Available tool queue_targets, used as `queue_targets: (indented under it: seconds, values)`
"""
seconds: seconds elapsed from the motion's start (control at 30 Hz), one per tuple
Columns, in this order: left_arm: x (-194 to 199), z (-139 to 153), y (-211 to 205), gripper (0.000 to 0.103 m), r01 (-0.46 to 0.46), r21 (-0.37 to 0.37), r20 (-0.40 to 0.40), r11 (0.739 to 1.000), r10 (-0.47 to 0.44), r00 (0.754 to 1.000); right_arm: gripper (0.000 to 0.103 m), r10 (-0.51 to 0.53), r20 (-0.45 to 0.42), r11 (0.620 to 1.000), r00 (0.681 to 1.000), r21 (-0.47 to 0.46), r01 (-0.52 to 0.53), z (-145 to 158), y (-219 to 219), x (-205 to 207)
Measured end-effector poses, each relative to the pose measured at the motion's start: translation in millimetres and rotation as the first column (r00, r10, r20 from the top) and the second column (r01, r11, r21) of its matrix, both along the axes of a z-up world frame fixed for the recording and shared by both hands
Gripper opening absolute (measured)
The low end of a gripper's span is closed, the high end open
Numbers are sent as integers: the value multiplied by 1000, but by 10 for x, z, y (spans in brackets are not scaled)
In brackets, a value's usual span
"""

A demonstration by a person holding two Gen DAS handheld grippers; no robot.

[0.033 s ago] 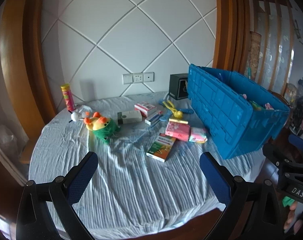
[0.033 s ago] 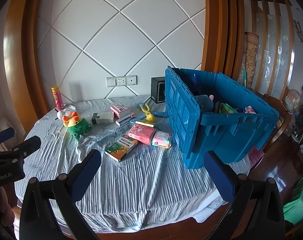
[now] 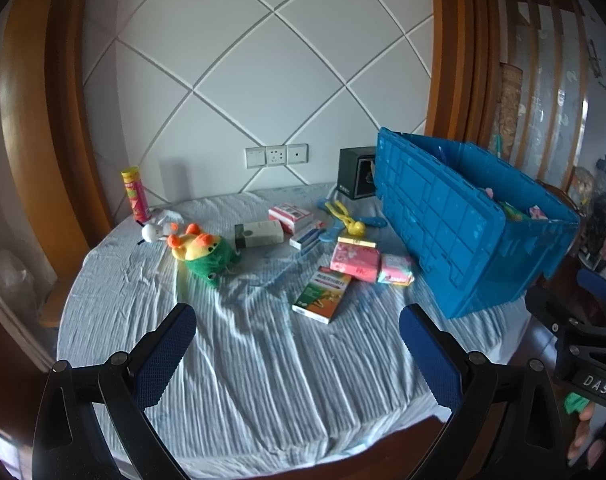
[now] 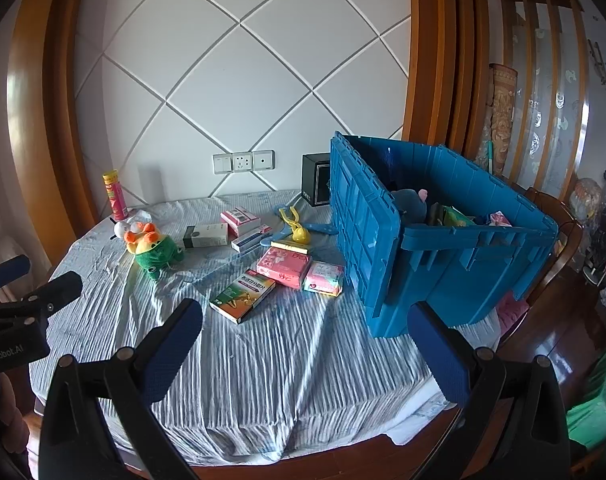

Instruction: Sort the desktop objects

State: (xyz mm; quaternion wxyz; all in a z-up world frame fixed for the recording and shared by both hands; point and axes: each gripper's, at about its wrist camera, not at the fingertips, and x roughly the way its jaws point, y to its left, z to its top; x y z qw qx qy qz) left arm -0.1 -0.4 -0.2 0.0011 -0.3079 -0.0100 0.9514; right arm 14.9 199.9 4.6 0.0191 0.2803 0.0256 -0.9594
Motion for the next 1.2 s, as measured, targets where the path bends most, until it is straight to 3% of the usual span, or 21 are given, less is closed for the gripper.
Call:
queue_targets:
  seconds: [1.2]
  values:
    - [-39, -1, -91, 103, -52, -14, 21, 999, 52, 998, 103, 16, -1, 1000, 1000, -10, -16, -19, 14, 30]
